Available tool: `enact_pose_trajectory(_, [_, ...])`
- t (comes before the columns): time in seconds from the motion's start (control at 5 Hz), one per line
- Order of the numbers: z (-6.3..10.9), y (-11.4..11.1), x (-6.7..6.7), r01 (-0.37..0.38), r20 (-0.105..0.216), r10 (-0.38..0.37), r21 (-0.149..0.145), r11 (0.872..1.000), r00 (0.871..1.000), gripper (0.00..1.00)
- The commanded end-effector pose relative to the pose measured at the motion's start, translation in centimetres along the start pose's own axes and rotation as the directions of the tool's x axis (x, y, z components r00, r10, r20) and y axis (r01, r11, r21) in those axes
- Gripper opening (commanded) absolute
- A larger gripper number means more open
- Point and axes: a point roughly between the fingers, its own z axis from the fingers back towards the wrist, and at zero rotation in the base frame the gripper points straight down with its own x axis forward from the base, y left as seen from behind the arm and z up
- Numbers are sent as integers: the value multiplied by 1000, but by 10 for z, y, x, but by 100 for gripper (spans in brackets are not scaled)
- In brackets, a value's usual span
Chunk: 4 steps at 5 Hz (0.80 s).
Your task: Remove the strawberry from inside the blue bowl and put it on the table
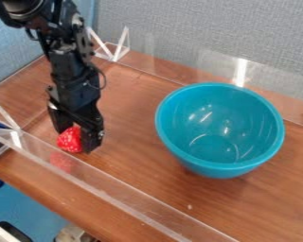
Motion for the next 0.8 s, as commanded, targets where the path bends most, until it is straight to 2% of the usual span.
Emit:
enact_pose_trajectory(0.0, [2, 0, 10, 19, 23, -19, 18, 1000, 1000, 100])
enact_pose_trajectory(0.2, [-2, 0, 11, 22, 15, -22, 16, 1000, 1000, 0])
enact_pose_trajectory(0.4, [3, 0, 11, 22, 28, -22, 14, 1000, 999, 100])
enact_pose_trajectory(0.6, [5, 0, 11, 24, 36, -24, 13, 1000, 999, 0])
